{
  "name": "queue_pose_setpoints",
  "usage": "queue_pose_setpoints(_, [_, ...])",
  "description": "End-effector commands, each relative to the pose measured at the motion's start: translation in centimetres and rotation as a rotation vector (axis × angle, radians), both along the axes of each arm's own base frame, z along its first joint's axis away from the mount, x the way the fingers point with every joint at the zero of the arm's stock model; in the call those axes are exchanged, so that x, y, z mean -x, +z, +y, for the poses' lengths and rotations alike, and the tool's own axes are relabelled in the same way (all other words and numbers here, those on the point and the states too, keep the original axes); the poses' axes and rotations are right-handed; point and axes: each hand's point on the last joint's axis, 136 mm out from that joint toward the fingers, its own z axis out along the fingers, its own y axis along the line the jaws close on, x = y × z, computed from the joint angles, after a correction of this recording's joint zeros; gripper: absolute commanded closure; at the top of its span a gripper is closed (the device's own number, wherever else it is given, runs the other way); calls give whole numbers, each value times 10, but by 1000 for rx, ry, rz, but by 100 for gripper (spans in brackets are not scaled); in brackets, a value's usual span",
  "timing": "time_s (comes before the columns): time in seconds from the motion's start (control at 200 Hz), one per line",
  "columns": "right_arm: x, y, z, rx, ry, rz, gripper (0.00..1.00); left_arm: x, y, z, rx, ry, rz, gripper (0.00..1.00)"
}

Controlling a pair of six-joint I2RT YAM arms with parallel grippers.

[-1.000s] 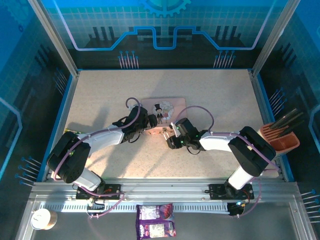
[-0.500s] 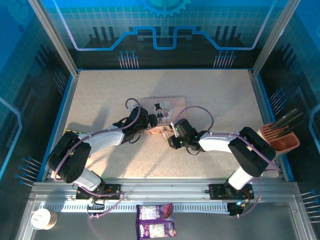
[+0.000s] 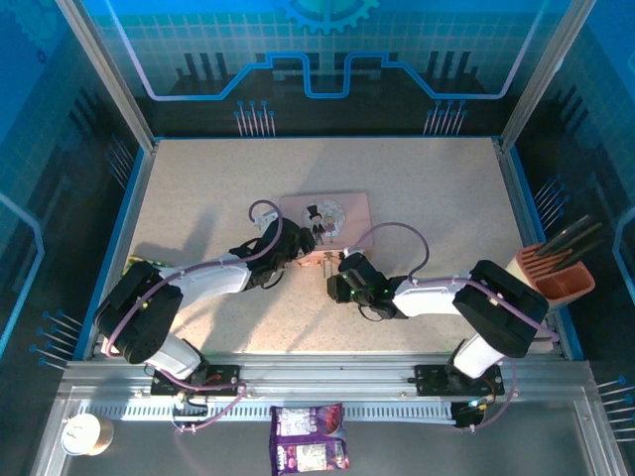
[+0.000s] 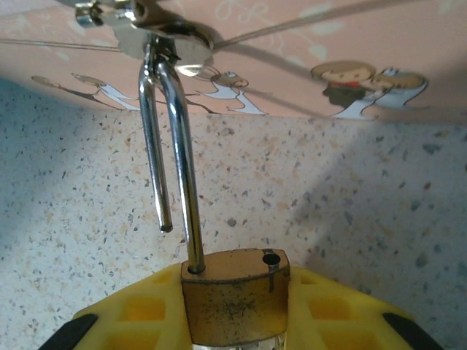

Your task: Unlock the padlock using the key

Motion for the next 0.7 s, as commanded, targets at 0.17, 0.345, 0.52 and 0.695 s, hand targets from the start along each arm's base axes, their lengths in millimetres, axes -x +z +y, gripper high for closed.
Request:
queue_pose_setpoints(0.17, [-9,14,-1,-208,-198,-43,100,36,-46,2,-29,15,150,15])
queue_pose_setpoints(0.345, [-15,23,4,-286,-198,-94,100,39,-49,-4,18,27,150,15])
queue_pose_setpoints(0.52, [-21,20,11,-399,-246,-87,100,38,-48,-13,52,25,148,15])
queue_pose_setpoints(0.695, [-27,12,8,-495,-326,-79,100,38,-51,-17,72,30,158,16])
